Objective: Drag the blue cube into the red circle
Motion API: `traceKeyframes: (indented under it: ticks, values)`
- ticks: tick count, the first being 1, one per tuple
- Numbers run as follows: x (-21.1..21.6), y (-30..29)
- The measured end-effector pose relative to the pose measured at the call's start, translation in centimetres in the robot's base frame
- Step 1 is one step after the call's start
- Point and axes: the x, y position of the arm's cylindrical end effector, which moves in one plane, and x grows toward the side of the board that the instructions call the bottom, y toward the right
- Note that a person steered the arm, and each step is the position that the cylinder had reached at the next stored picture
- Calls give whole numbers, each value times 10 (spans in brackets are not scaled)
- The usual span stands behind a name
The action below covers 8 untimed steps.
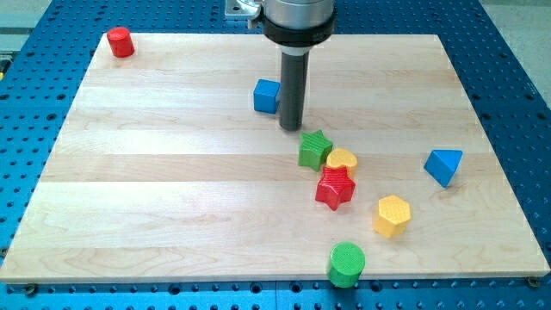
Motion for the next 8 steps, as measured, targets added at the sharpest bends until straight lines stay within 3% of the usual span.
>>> traceKeyframes:
  ticks: [1, 3, 4, 5, 6, 7, 8]
  values:
    - [-46, -61]
    - [-64, 15]
    - [-105, -69]
    - [-103, -173]
    - [-104, -65]
    - [-68, -111]
    - [-66, -183]
